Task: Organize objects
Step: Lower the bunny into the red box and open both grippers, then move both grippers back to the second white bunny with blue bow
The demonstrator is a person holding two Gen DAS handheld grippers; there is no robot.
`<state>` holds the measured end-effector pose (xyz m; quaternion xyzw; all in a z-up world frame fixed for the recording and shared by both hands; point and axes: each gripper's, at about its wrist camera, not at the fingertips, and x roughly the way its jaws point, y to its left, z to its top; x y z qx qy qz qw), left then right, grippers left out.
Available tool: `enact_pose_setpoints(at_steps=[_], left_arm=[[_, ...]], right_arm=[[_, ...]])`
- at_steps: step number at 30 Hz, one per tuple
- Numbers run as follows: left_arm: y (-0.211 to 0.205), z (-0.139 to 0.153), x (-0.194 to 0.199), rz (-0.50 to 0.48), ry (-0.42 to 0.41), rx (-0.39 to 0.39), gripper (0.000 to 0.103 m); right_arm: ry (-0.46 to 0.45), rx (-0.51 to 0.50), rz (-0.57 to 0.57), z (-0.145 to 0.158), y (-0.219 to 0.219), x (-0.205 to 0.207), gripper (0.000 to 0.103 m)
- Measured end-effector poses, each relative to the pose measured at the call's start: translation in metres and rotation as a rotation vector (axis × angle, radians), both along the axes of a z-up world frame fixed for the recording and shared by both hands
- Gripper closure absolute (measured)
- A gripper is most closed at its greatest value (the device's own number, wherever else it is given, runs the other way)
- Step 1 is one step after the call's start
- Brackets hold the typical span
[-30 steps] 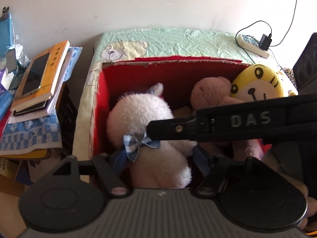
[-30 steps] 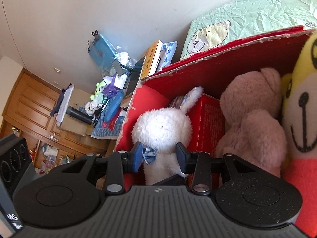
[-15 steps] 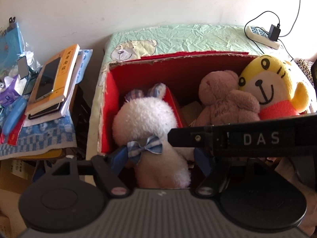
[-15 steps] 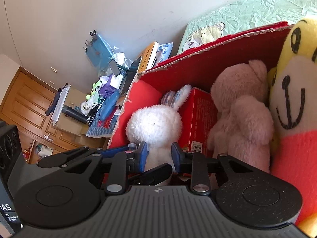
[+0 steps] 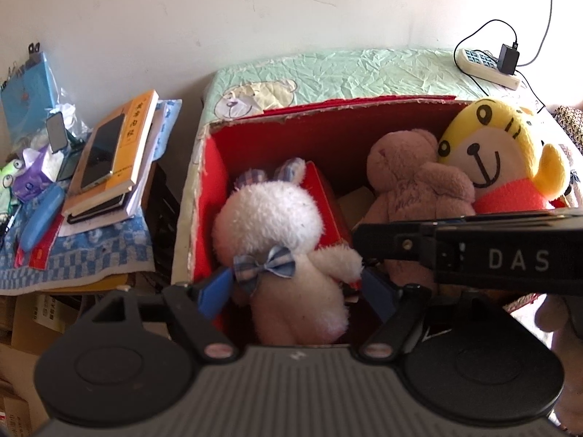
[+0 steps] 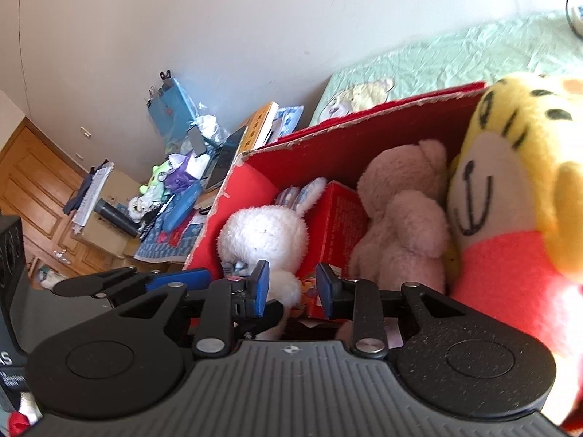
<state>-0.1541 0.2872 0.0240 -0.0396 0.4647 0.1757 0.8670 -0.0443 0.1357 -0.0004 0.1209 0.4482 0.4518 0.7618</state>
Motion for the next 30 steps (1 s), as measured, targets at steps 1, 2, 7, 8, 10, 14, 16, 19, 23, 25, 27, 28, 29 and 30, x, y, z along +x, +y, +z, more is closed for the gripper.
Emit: enact_pose_setpoints(at_steps=[1,2,7,8,10,14,16,19,23,25,27,28,29,30], left_arm=[[-0.001,0.001,-0.001,0.000,-0.003,0.003,0.023],[-0.002,0.002,-0.002,0.001,-0.005,0.007,0.023],[-0.008,0.007,-0.006,0.004,-0.023,0.041,0.023],[-0.009,0.008,-0.006,0.006,-0.024,0.049,0.023],[-0.011,0.009,-0.007,0.009,-0.026,0.061,0.023],[-0.013,0.011,-0.006,0.020,-0.021,0.067,0.023],[-0.016,0.014,-0.005,0.028,-0.023,0.078,0.023],[-0.022,0.019,-0.004,0.043,-0.029,0.107,0.023],[-0.034,0.027,-0.002,0.041,-0.041,0.128,0.022],[-0.042,0.030,0.000,0.044,-0.041,0.149,0.022],[-0.049,0.033,0.003,0.052,-0.040,0.154,0.022],[-0.053,0.035,0.005,0.058,-0.039,0.156,0.022],[-0.058,0.037,0.006,0.064,-0.039,0.162,0.022],[-0.063,0.038,0.007,0.073,-0.039,0.172,0.022]], right_arm=[[-0.012,-0.001,-0.006,0.001,-0.002,-0.002,0.071],[-0.025,-0.004,-0.015,0.002,-0.004,-0.004,0.071],[-0.070,-0.003,-0.064,0.009,-0.016,-0.011,0.071],[-0.073,-0.002,-0.072,0.011,-0.019,-0.012,0.071],[-0.082,0.010,-0.087,0.013,-0.025,-0.014,0.070],[-0.089,0.037,-0.109,0.018,-0.038,-0.017,0.069],[-0.099,0.042,-0.109,0.020,-0.042,-0.017,0.069],[-0.119,0.050,-0.103,0.023,-0.050,-0.018,0.069],[-0.136,0.064,-0.118,0.028,-0.067,-0.019,0.069],[-0.140,0.071,-0.120,0.029,-0.077,-0.020,0.068],[-0.150,0.073,-0.110,0.032,-0.085,-0.019,0.068],[-0.154,0.079,-0.101,0.033,-0.090,-0.019,0.068],[-0.156,0.087,-0.089,0.034,-0.095,-0.018,0.067],[-0.156,0.096,-0.076,0.034,-0.099,-0.016,0.064]])
